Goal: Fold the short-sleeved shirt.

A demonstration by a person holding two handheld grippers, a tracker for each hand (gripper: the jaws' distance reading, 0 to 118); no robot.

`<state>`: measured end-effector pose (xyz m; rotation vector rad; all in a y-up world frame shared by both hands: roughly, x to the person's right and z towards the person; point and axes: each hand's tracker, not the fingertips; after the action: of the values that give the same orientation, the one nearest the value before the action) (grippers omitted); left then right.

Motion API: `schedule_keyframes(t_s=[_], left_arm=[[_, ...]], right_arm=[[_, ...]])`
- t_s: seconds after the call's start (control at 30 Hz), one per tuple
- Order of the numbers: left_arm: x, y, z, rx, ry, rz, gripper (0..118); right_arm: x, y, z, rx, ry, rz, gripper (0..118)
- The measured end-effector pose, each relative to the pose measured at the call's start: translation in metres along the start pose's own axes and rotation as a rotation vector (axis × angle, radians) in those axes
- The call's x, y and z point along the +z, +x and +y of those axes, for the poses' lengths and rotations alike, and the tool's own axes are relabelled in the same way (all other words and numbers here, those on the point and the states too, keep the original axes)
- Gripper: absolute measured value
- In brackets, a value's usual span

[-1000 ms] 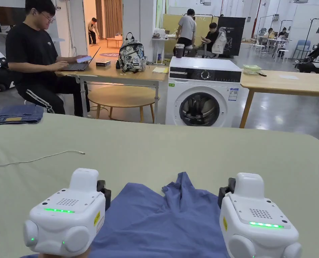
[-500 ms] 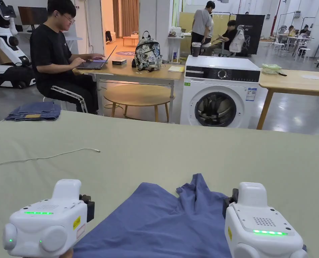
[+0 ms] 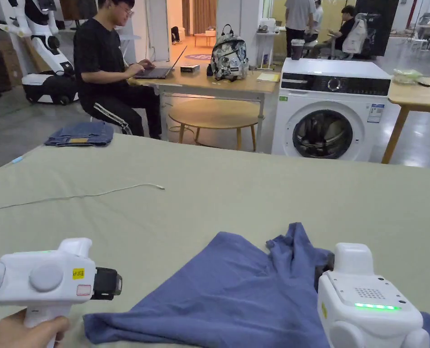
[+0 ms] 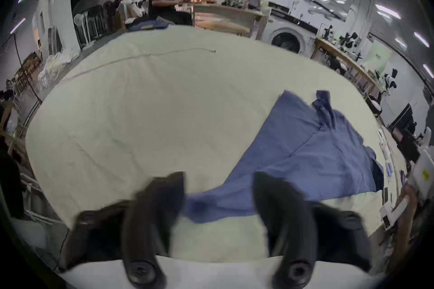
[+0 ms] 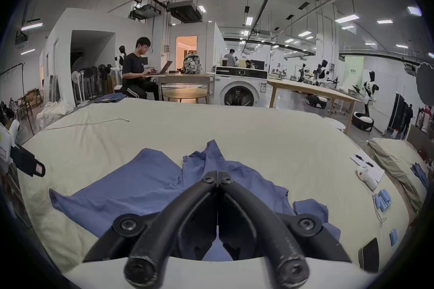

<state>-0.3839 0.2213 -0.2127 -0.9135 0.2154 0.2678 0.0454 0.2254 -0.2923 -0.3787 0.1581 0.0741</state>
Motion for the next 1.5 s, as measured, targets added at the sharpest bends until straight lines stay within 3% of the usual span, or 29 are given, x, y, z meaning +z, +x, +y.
schedule_keyframes(t_s=[0.03,0.07,0.3,0.43,0.57,0.67,0.8,1.13,1.4,1.47,1.5], left_arm=[[-0.005,-0.003,-0.003,0.01,-0.025,0.017,78],[-0.009,-0.006,-0.004,0.021,-0.036,0.027,80],[-0.064,-0.034,-0.018,0.119,-0.184,0.08,80],[-0.081,-0.035,-0.028,0.124,-0.195,0.114,67],[-0.082,-0.017,-0.034,0.066,-0.17,0.183,63],[-0.09,-0.004,-0.034,-0.024,-0.173,0.231,51],[-0.089,0.003,-0.027,-0.056,-0.173,0.194,0],[-0.064,-0.013,-0.028,0.036,-0.063,0.018,0],[-0.053,-0.034,-0.026,0.08,-0.003,-0.029,0],[-0.046,-0.029,-0.031,0.087,0.003,-0.031,0],[-0.047,-0.029,-0.031,0.088,0.003,-0.028,0]], right_arm=[[-0.001,-0.001,-0.001,0.001,-0.005,0.005,0],[-0.002,-0.002,-0.003,0.004,-0.008,0.006,0],[-0.009,-0.004,-0.014,0.019,-0.049,0.012,0],[-0.014,-0.001,-0.019,0.021,-0.069,0.008,0],[-0.018,0.001,-0.021,0.019,-0.085,0.003,0],[-0.024,0.0,-0.025,0.015,-0.102,0.004,0],[-0.03,0.0,-0.029,0.011,-0.12,0.006,0],[-0.051,0.013,-0.026,-0.001,-0.158,0.016,0],[-0.128,0.045,0.009,0.021,-0.282,0.022,0],[-0.155,0.053,0.019,0.063,-0.312,0.019,12],[-0.167,0.057,0.023,0.075,-0.329,0.023,27]])
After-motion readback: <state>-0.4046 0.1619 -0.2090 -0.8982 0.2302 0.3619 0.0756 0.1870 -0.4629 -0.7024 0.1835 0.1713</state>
